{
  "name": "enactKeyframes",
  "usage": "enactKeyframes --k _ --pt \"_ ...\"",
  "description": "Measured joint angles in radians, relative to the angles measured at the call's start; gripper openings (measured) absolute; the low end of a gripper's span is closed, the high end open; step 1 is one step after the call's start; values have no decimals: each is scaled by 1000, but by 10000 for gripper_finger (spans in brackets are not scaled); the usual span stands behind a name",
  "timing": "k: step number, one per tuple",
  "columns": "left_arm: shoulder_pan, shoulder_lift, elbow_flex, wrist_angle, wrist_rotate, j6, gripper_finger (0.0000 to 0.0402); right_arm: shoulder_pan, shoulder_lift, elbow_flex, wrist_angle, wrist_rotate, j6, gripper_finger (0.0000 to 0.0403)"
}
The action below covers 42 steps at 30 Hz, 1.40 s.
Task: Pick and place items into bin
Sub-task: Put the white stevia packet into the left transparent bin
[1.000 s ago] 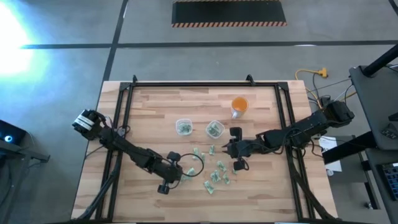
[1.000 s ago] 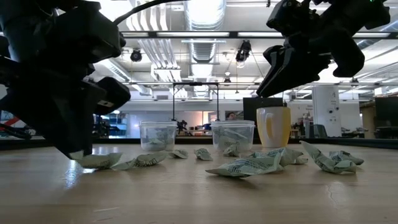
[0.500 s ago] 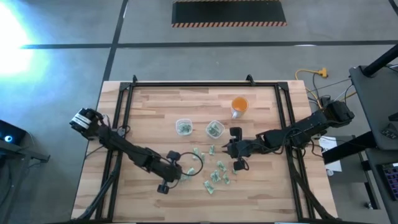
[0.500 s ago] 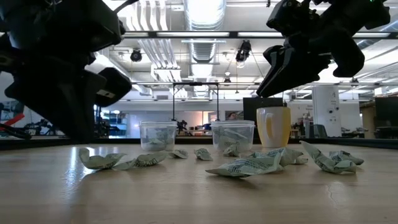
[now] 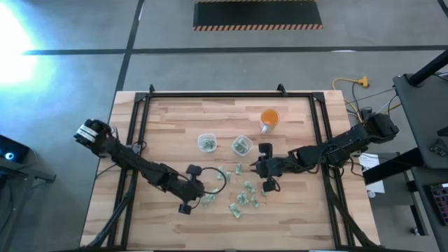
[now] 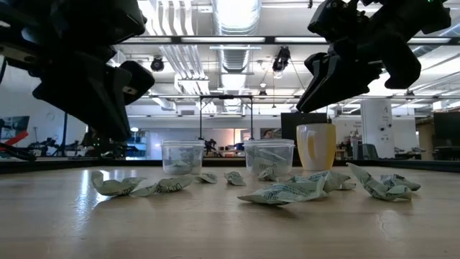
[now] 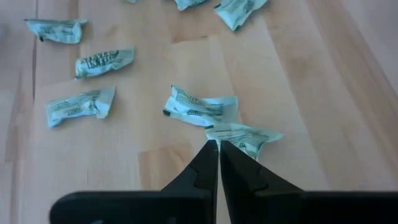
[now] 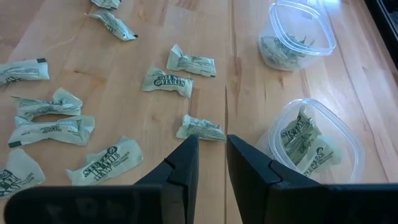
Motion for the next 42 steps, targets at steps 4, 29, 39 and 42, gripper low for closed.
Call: enactKeyframes --k 4,29,39,42 --pt "1 -3 0 3 44 -1 0 0 0 0 0 0 0 73" --pt "-7 64 -2 93 125 -2 120 0 0 0 1 0 13 73" --pt "-11 88 -3 121 126 -2 121 0 0 0 3 0 17 73" --pt "-15 123 -2 145 126 -1 121 0 0 0 4 0 19 73"
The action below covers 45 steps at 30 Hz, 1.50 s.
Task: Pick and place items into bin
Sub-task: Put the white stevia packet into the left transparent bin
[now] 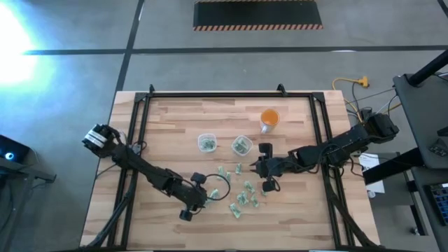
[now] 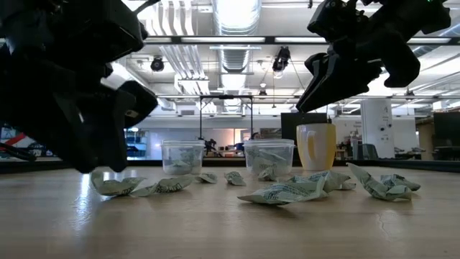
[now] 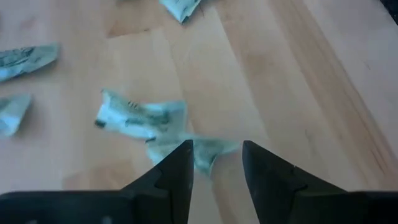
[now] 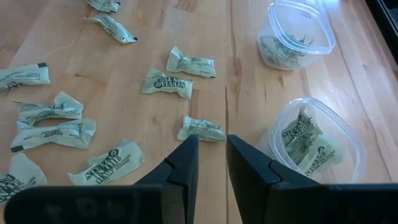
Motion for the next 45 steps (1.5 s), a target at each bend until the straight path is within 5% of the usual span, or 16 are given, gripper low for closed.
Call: enactKeyframes --k 14,26,37,45 --pt "-3 32 0 -9 0 -27 117 0 0 0 8 -16 0 73" --pt "-2 27 1 -45 -5 -28 8 0 0 0 11 -16 0 73" --pt "-3 -24 3 -69 -56 -26 1 0 0 0 11 -17 0 73" --pt "5 -100 3 -144 -261 28 0 0 0 0 11 -17 -4 73"
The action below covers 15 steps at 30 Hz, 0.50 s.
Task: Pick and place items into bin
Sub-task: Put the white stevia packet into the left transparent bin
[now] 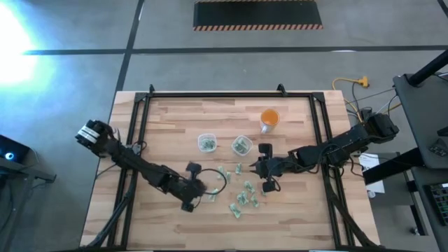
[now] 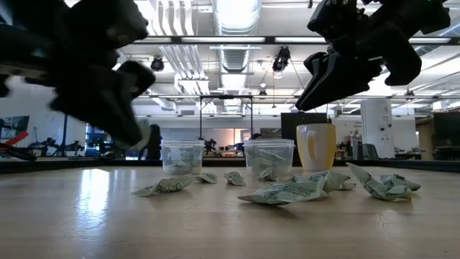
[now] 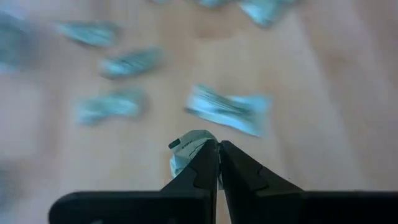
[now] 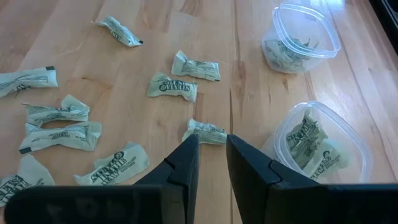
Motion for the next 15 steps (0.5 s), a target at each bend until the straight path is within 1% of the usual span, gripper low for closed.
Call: enactKeyframes --k 4,8,9,12,15 --pt "21 -47 1 1 -174 104 0 0 0 0 0 0 0 73" --pt "81 -94 -1 1 -300 208 0 0 0 0 -2 0 1 73" --pt "102 -106 -3 0 -316 228 0 0 0 0 -2 0 0 73" --pt "178 -137 -3 1 -320 268 0 0 0 0 -4 0 1 73" --pt "260 -163 -3 -6 -290 313 0 0 0 0 -10 0 1 73"
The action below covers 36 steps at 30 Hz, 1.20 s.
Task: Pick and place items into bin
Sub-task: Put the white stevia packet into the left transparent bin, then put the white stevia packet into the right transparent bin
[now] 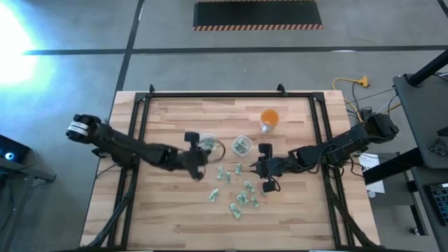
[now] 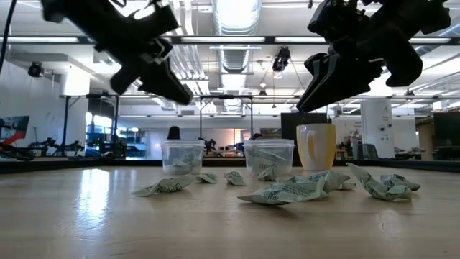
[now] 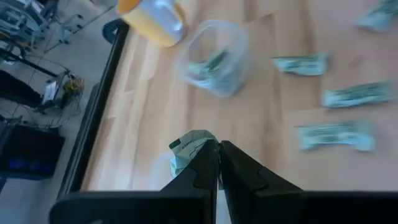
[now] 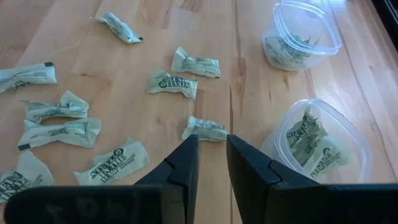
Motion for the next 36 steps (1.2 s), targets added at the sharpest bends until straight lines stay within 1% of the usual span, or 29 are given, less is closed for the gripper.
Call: enactKeyframes --k 2,6,10,15,24,27,29,36 --pt "61 -11 0 -14 54 13 0 0 0 0 -1 0 0 73" --pt "183 -12 -3 -22 207 27 0 0 0 0 -1 0 -5 73" --pt "270 -1 -3 -29 300 40 0 0 0 0 -1 0 -8 73" --pt "354 13 -3 -52 427 55 0 0 0 0 -6 0 -9 73" --pt "450 15 -3 -71 628 63 0 0 0 0 -6 0 -9 73" --pt "463 15 -3 -72 646 76 1 0 0 0 -6 0 -8 73" --pt "466 15 -3 -72 648 88 8 0 0 0 -6 0 -7 73" --pt "469 16 -3 -72 648 96 65 0 0 0 -5 0 -5 73"
